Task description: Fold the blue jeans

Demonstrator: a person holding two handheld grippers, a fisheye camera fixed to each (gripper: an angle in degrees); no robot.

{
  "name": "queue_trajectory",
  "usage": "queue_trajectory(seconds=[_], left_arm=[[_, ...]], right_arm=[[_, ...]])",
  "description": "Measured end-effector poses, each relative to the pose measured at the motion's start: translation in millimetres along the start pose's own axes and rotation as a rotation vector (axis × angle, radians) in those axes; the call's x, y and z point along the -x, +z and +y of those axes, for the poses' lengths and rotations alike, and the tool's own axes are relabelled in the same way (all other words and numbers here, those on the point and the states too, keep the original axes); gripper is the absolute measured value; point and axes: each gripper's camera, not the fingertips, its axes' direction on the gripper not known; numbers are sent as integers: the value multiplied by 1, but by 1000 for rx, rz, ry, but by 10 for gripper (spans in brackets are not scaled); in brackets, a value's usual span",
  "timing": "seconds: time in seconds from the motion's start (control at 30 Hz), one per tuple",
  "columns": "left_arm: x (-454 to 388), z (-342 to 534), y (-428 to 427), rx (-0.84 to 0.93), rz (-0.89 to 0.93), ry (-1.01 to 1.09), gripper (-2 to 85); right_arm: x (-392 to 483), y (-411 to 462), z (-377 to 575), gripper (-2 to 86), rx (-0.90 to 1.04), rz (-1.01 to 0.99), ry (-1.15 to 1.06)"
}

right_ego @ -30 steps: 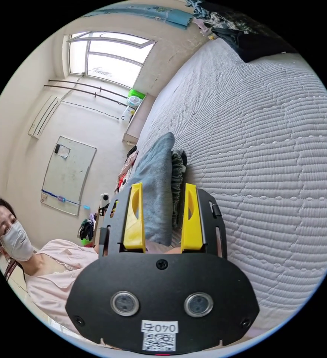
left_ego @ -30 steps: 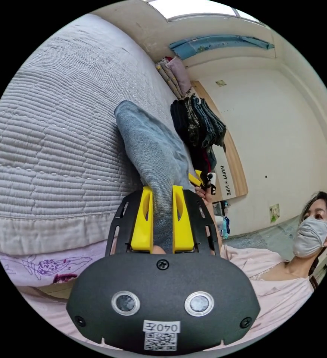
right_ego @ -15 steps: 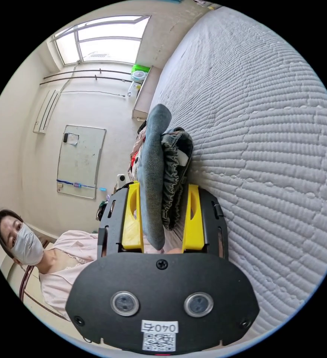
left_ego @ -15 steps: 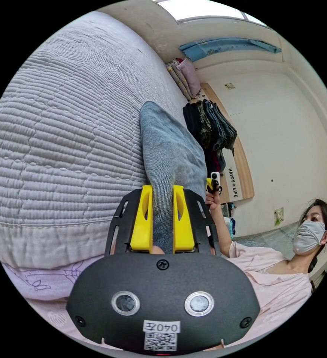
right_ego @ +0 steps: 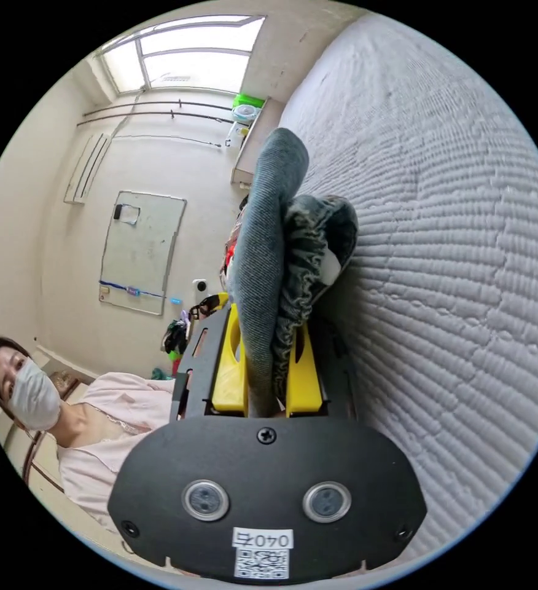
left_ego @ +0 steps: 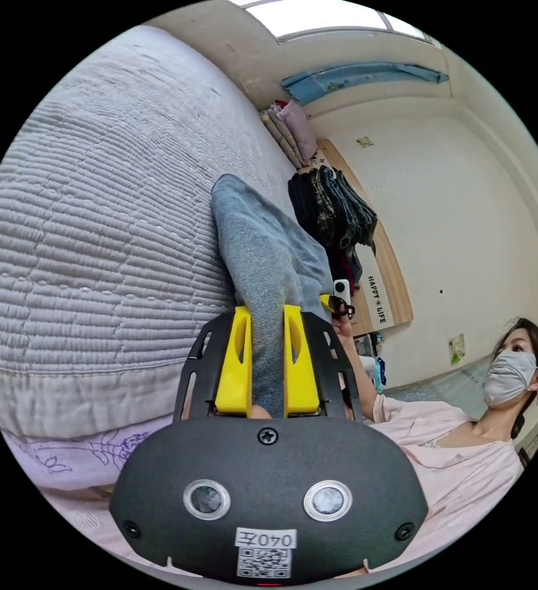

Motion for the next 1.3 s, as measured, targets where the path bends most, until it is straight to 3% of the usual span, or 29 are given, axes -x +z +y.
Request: queue_trajectory(seconds=[0.1, 0.3, 0.43, 0.6, 0.7, 0.77, 0.83, 0.9, 1.0, 1.13, 1.3], left_arm=[[-43, 1, 8, 22, -43, 96, 31], [-128, -35, 69, 78, -66, 282, 29], [-208, -80, 123, 69, 1, 462, 29], [-382, -171, 208, -6, 111, 766, 34], [-485, -243, 255, -122, 67, 775, 36], [-512, -277, 258, -303, 10, 599, 22], [-515, -282, 252, -401, 86, 462, 15], [-509, -251, 257, -370, 203, 593, 7], [-474, -190, 280, -202, 84, 740, -6], [-400, -136, 292, -46, 35, 708, -8], [-332, -67, 285, 14, 30, 689, -8]], right_arm=[[34, 0, 16, 88, -25, 98, -81], [77, -34, 70, 86, -258, 217, -138], [119, -92, 99, 86, -516, 284, -194], [171, -184, 99, 86, -888, 315, -319], [180, -245, 66, 86, -1148, 197, -324], [173, -283, 20, 85, -1323, 120, -255], [157, -298, -21, 84, -1441, 119, -133], [126, -302, -59, 82, -1489, 109, 43], [56, -290, -101, 80, -1407, 146, 332], [31, -280, -85, 94, -1424, 111, 314], [50, -272, -55, 168, -1286, 68, 217]])
